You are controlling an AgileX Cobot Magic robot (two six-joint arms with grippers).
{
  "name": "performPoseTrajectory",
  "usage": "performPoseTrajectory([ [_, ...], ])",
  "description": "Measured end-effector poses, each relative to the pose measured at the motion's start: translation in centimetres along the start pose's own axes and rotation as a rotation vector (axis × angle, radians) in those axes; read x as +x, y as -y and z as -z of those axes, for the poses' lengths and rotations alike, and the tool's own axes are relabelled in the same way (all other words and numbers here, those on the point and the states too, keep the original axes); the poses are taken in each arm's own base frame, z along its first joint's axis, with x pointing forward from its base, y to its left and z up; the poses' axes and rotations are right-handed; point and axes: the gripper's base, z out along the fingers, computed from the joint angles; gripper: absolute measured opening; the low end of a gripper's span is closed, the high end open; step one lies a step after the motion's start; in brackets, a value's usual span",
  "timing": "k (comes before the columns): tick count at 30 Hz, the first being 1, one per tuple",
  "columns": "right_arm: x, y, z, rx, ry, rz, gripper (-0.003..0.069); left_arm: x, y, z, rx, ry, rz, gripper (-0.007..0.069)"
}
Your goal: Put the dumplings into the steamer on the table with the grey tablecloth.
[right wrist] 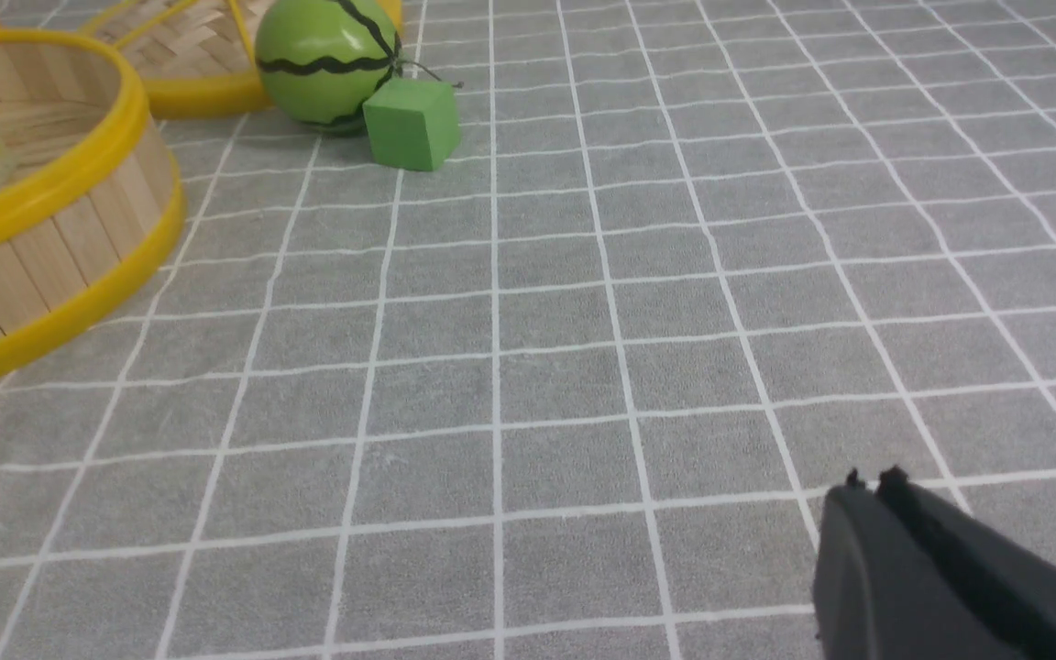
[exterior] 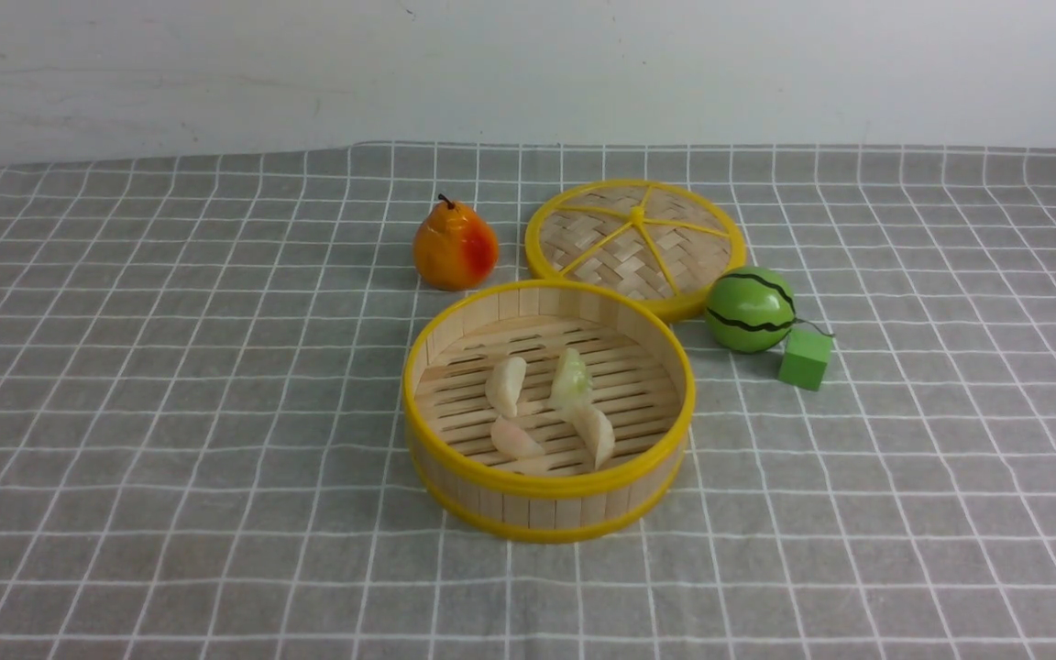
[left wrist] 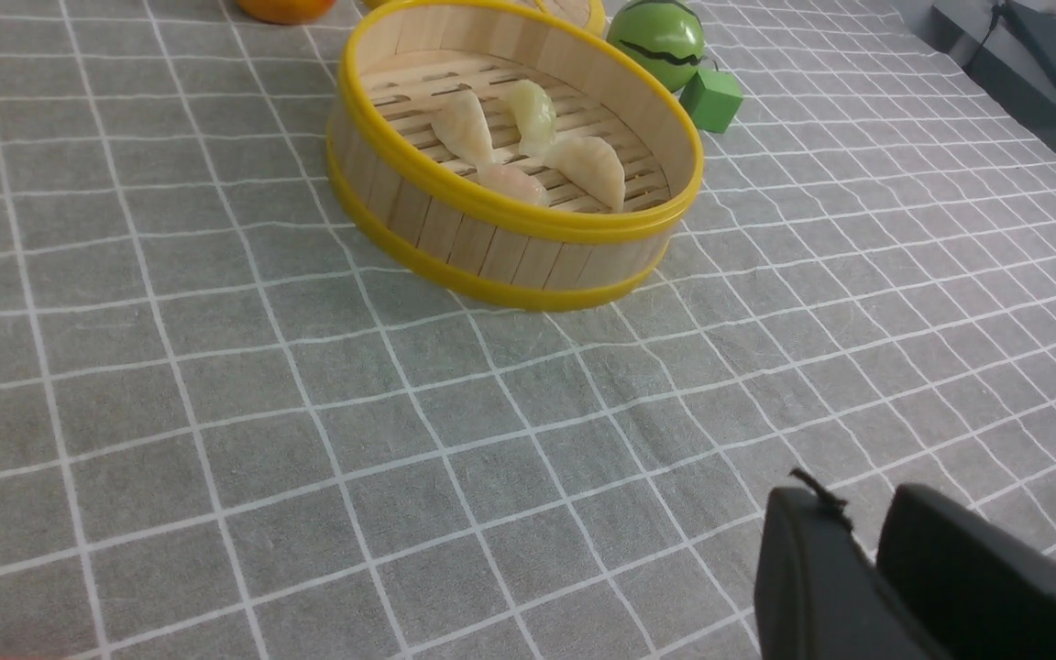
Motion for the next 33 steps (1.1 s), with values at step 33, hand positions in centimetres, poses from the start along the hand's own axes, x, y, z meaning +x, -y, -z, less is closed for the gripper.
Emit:
performPoseTrajectory([
  [33, 0.02, -0.01, 0.02, 0.0, -0.007, -0.004, 0.0014, -0.02, -0.07, 0.0, -0.007, 0.003, -0.009, 0.0146],
])
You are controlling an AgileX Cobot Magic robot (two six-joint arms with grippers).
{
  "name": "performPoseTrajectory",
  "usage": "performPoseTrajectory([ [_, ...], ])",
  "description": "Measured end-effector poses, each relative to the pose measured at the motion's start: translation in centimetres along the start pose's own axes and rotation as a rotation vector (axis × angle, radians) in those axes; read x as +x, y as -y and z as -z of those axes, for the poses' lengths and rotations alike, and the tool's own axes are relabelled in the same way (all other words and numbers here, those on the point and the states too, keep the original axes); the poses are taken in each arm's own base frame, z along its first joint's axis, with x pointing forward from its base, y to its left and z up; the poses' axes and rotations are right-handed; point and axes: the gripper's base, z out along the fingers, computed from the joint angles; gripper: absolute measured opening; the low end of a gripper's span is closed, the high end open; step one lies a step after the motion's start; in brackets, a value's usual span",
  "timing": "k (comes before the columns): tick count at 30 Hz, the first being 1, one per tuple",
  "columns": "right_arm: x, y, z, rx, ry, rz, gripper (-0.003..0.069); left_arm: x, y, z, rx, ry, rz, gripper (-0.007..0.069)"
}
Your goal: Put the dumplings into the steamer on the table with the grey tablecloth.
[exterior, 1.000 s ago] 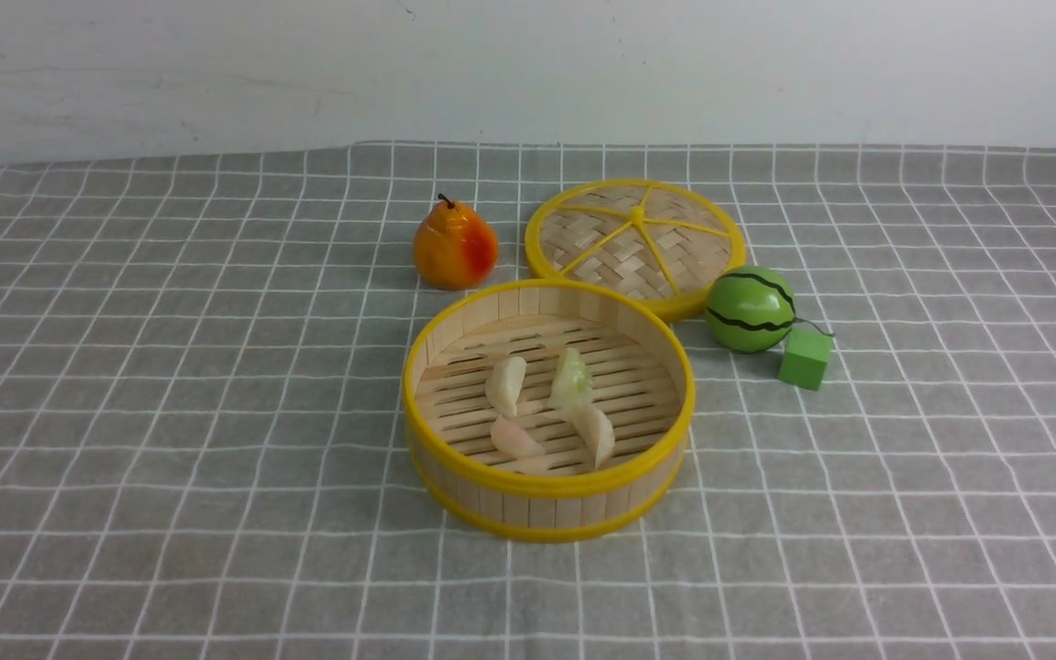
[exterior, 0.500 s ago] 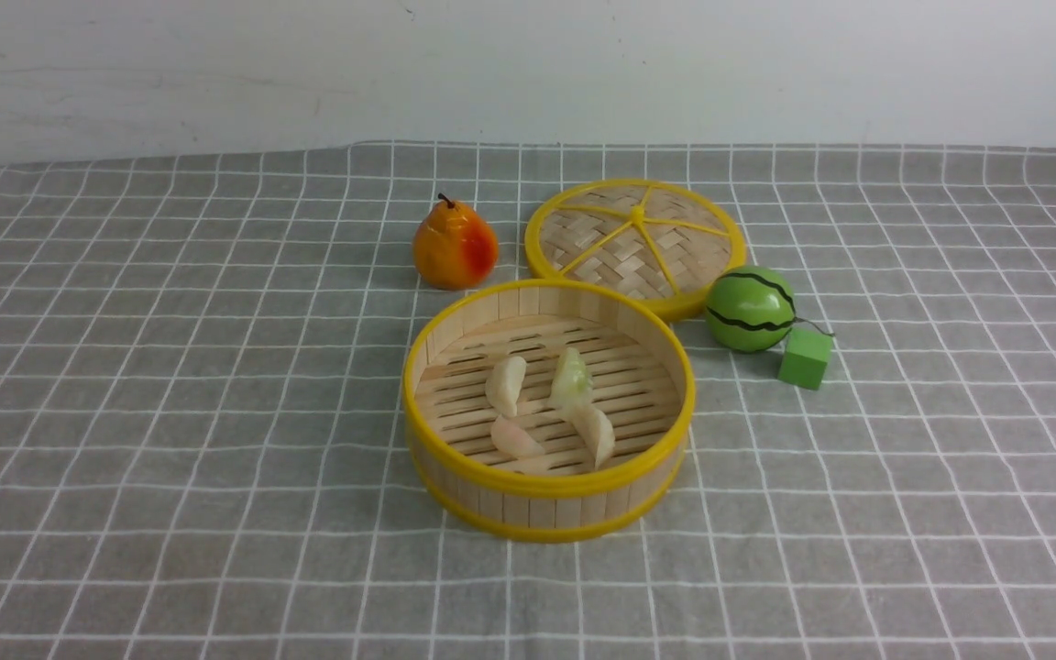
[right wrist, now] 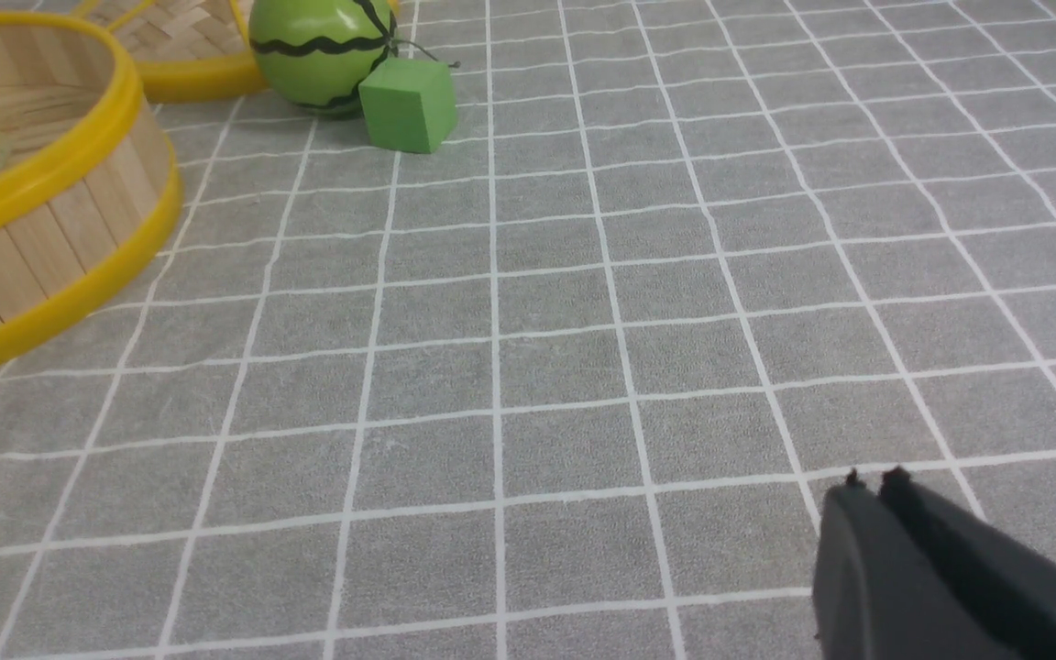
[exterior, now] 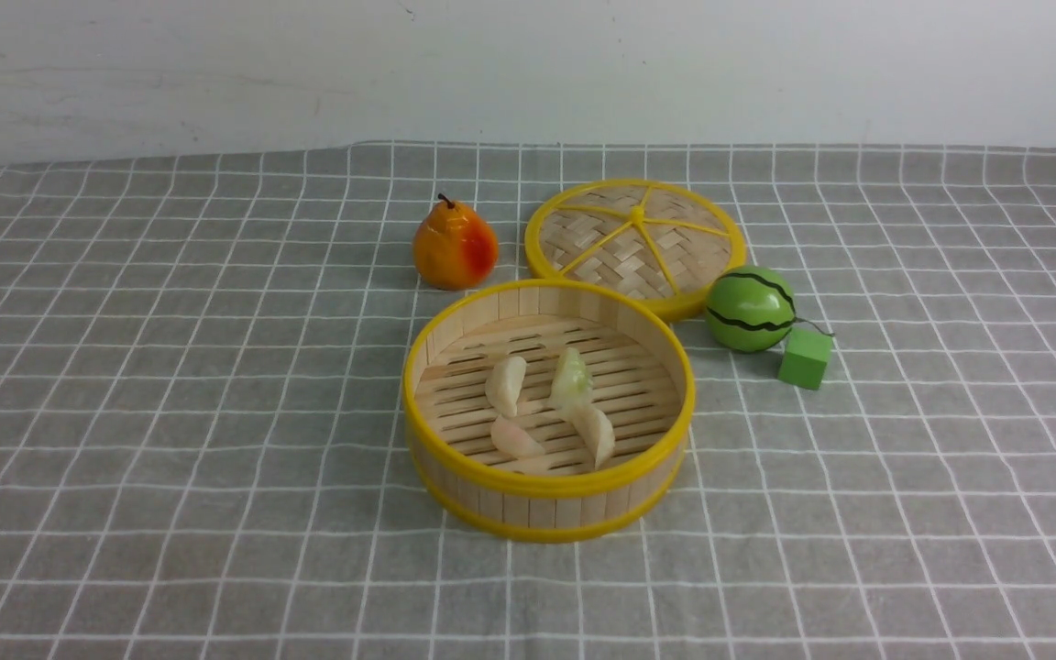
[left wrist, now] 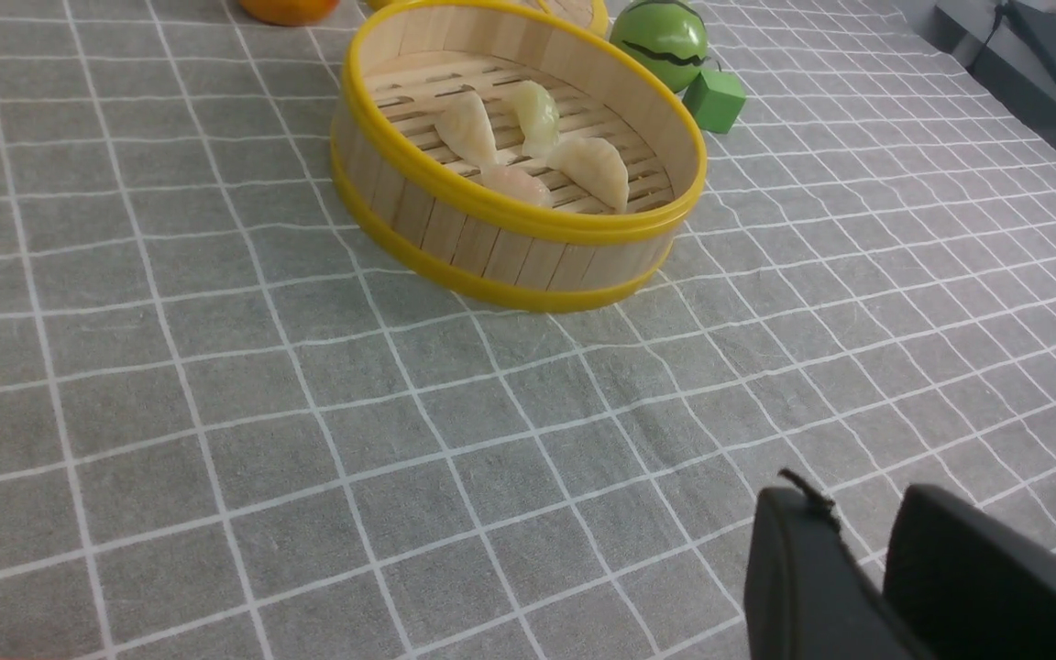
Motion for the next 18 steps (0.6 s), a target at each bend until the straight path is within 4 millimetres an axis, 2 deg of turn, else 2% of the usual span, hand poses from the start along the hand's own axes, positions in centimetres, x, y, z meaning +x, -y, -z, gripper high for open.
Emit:
performPoseTrajectory([
  [4, 0.0, 0.0, 0.0, 0.0, 0.0, -0.001, 0.002, -0.1, -0.4, -0.4, -0.025, 0.052, -0.023, 0.0118],
  [6, 0.0, 0.0, 0.0, 0.0, 0.0, -0.001, 0.002, -0.1, -0.8, -0.9, -0.049, 0.117, -0.036, 0.0069],
  [8, 0.0, 0.0, 0.0, 0.0, 0.0, -0.001, 0.002, 0.2, -1.4, -1.8, -0.102, 0.202, -0.048, -0.0011],
  [13, 0.0, 0.0, 0.0, 0.0, 0.0, -0.001, 0.0025, 1.5, -3.0, -3.0, -0.221, 0.368, -0.044, -0.0014],
  [18, 0.0, 0.0, 0.0, 0.0, 0.0, -0.001, 0.0034, 4.6, -4.8, -3.5, -0.365, 0.455, -0.013, -0.0014],
])
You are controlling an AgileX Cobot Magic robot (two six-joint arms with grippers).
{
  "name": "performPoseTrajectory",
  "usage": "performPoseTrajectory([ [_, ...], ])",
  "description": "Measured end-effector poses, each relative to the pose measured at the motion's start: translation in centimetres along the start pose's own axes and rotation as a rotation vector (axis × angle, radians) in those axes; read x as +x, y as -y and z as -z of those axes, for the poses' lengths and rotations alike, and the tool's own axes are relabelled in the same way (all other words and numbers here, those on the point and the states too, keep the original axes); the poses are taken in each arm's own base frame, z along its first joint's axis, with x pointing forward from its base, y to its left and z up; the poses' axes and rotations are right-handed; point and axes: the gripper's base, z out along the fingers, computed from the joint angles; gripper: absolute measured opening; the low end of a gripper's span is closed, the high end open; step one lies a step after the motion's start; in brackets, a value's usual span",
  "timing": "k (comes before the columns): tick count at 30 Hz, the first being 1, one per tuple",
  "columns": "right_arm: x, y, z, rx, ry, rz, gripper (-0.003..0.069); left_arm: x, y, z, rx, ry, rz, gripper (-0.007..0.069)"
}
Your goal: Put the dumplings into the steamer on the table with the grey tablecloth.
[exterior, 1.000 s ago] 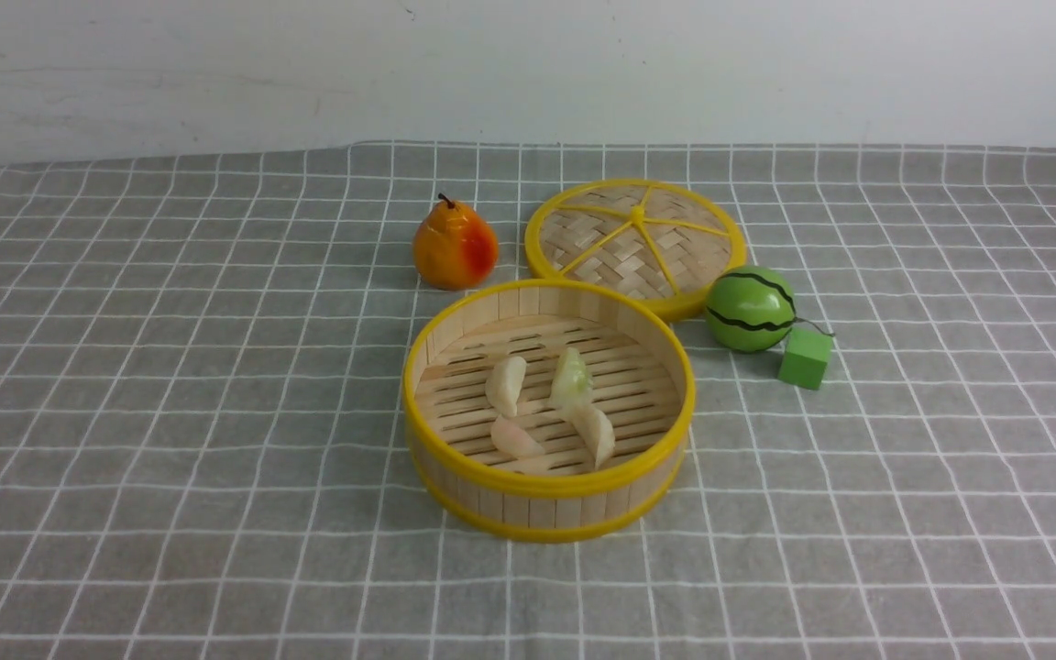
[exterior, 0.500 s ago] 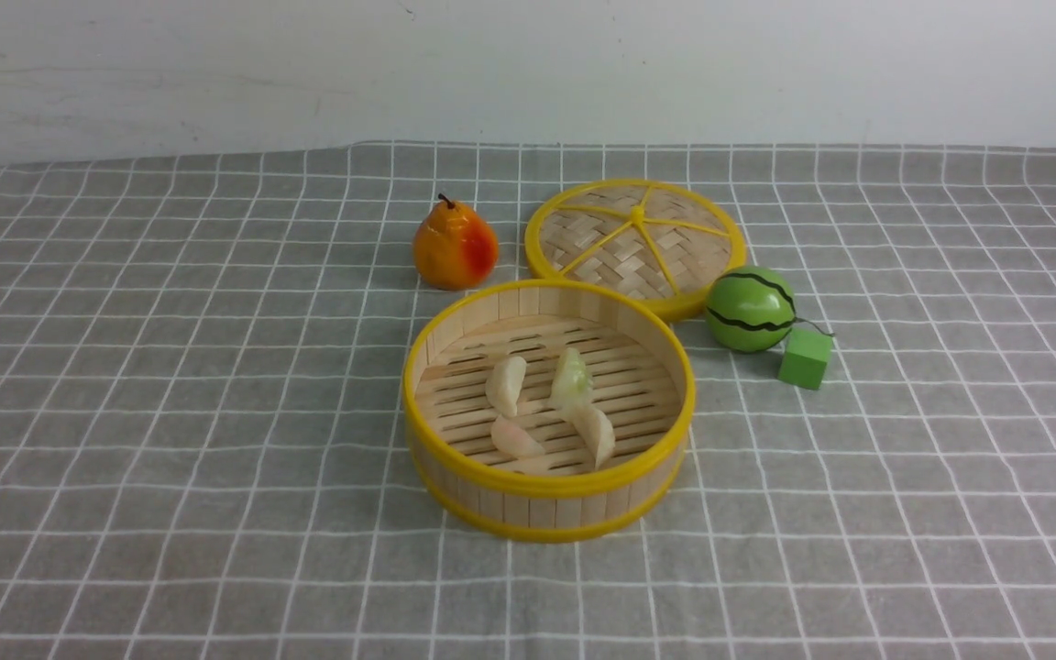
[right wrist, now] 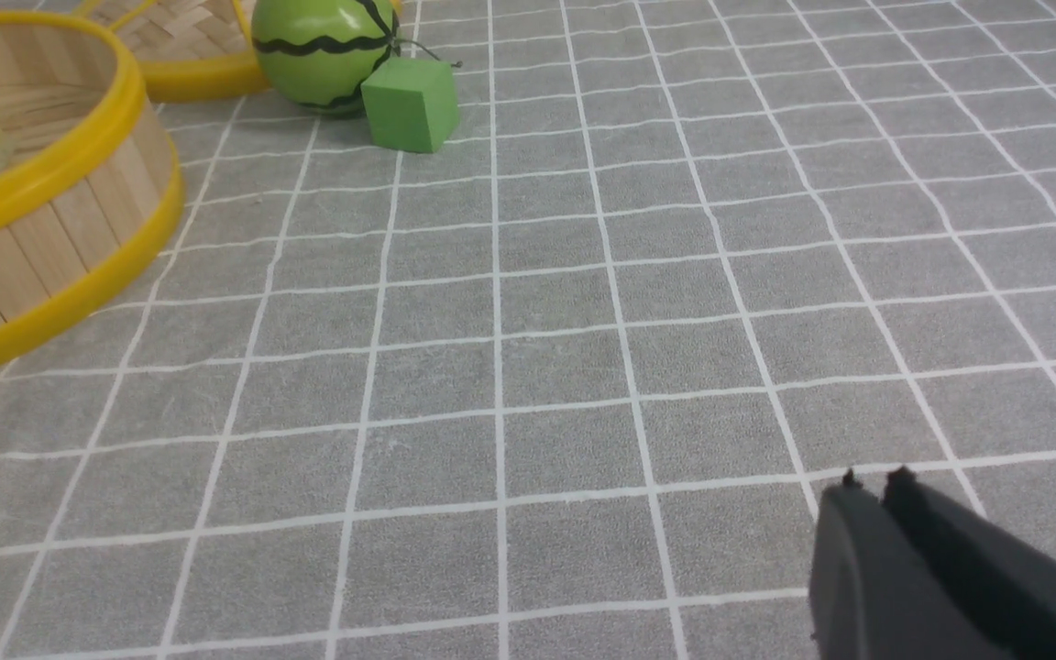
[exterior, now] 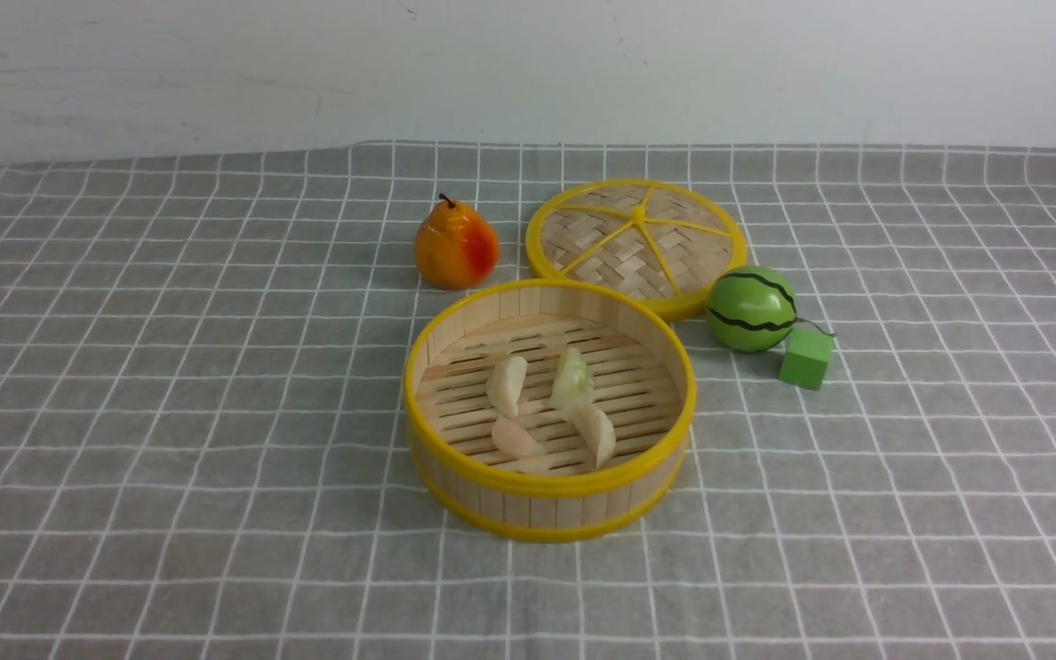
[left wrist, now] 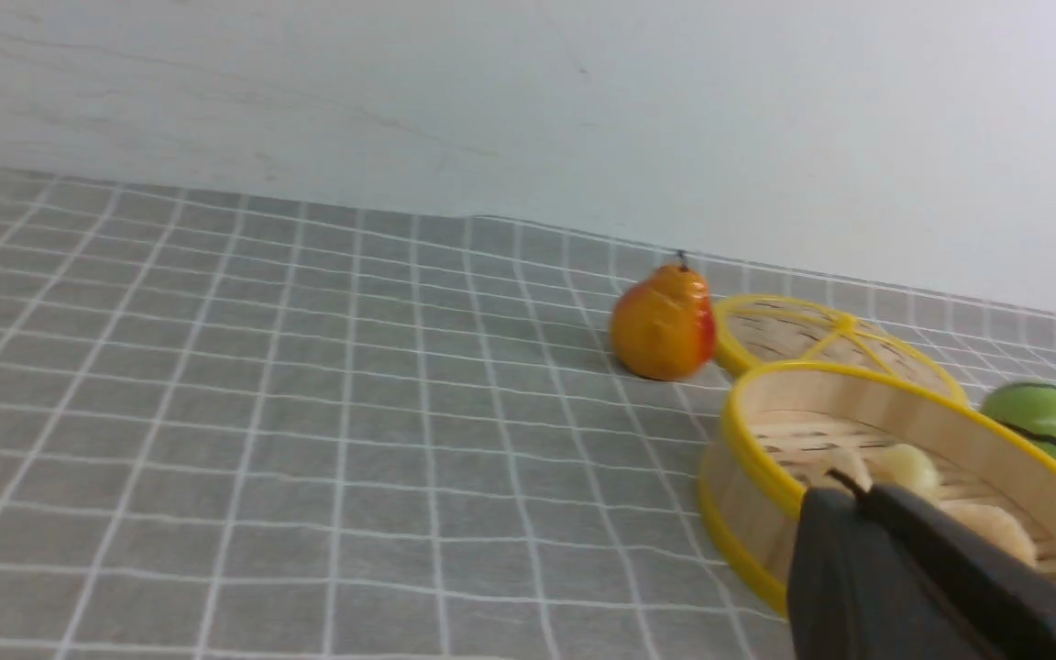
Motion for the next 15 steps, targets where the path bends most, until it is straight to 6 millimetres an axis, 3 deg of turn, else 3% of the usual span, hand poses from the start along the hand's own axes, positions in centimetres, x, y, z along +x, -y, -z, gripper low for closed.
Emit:
performPoseTrajectory([
  [6, 0.0, 0.0, 0.0, 0.0, 0.0, 0.0, 0.0041, 2.7, -1.5, 0.1, -0.16, -0.073, 0.011, -0.0014],
  [15, 0.0, 0.0, 0.0, 0.0, 0.0, -0.001, 0.0056, 4.5, -2.2, 0.5, -0.252, -0.244, 0.028, -0.0014],
])
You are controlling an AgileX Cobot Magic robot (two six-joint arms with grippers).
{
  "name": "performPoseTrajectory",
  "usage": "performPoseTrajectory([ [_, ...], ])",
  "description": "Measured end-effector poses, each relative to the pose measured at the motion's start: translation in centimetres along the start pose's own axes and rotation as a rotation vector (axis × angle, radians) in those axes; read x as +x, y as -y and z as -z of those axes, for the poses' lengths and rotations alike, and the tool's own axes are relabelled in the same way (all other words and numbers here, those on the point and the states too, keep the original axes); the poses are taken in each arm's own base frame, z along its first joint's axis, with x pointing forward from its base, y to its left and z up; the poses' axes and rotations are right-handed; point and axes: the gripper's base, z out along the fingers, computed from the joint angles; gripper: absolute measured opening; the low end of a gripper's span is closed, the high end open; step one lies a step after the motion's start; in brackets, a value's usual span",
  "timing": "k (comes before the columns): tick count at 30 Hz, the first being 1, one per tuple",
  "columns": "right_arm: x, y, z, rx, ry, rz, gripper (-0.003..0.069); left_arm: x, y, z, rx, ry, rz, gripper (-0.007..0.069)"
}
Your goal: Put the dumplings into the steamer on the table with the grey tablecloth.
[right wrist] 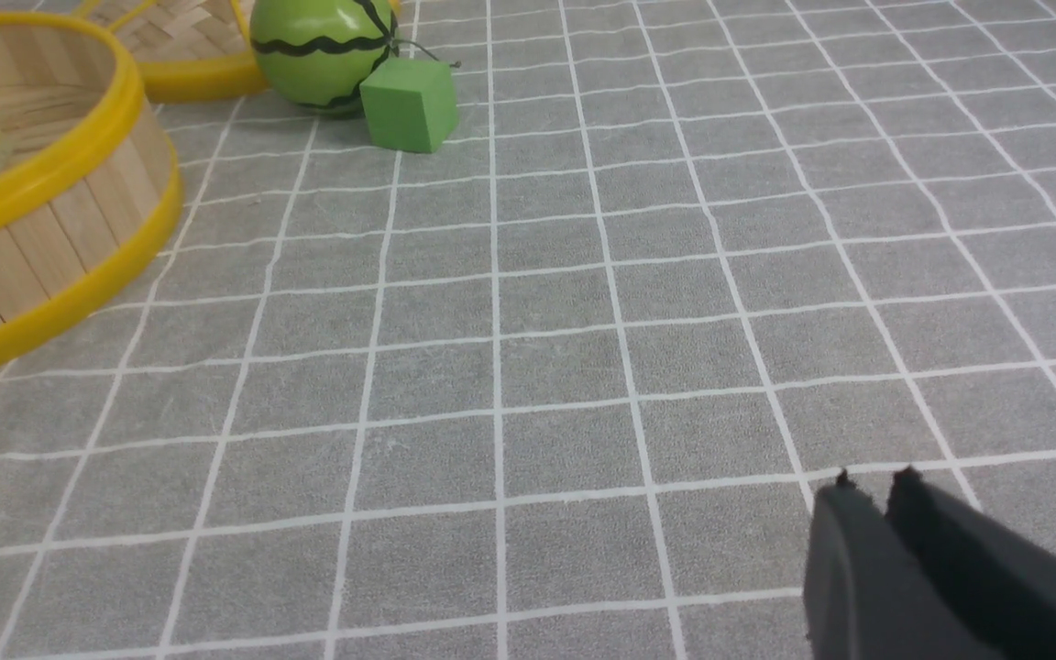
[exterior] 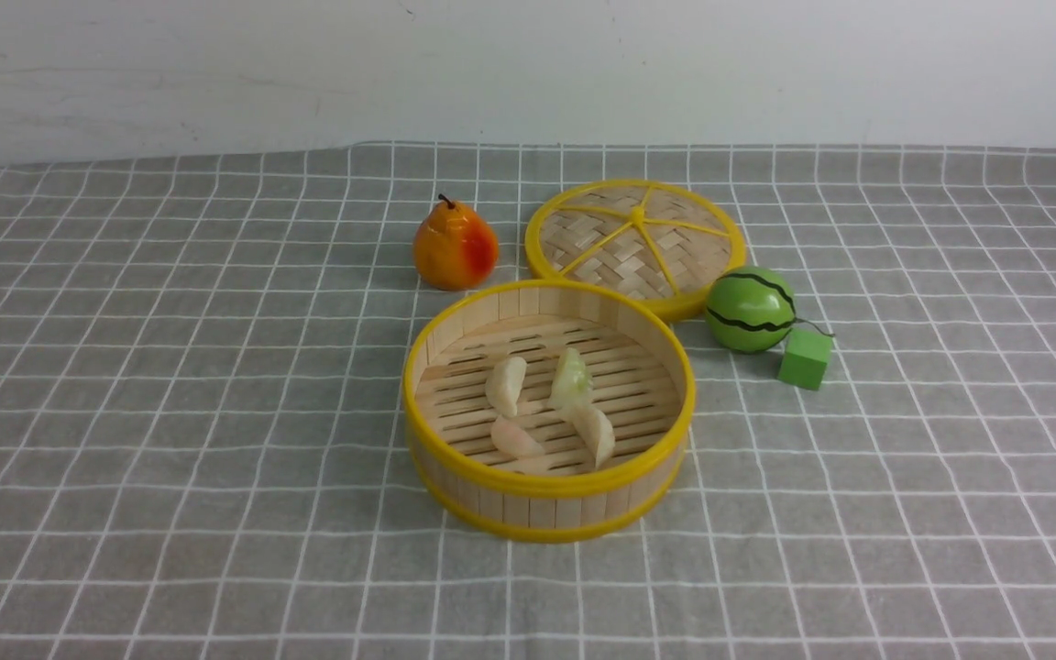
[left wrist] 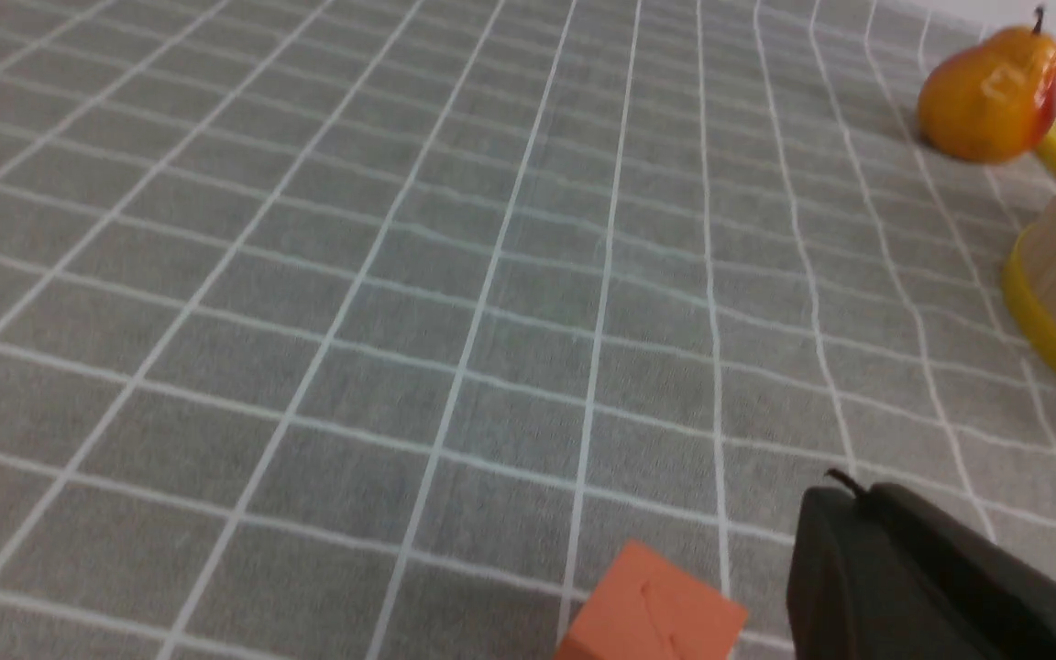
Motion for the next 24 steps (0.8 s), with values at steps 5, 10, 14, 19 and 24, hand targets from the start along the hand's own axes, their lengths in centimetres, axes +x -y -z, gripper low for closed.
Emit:
performPoseTrajectory([
  [5, 0.0, 0.0, 0.0, 0.0, 0.0, 0.001, 0.0062, 0.11, -0.03, -0.01, -0.003, -0.01, 0.0, -0.0014],
  [10, 0.0, 0.0, 0.0, 0.0, 0.0, 0.001, 0.0062, 0.11, -0.03, -0.01, -0.003, -0.01, 0.0, -0.0014],
  [14, 0.0, 0.0, 0.0, 0.0, 0.0, 0.001, 0.0064, 0.11, -0.03, -0.01, -0.003, -0.01, 0.0, -0.0014],
  [19, 0.0, 0.0, 0.0, 0.0, 0.0, 0.001, 0.0069, 0.11, -0.03, -0.01, -0.003, -0.01, 0.0, -0.0014],
  [24, 0.0, 0.0, 0.0, 0.0, 0.0, 0.001, 0.0078, 0.11, -0.03, -0.01, -0.003, -0.01, 0.0, -0.0014],
])
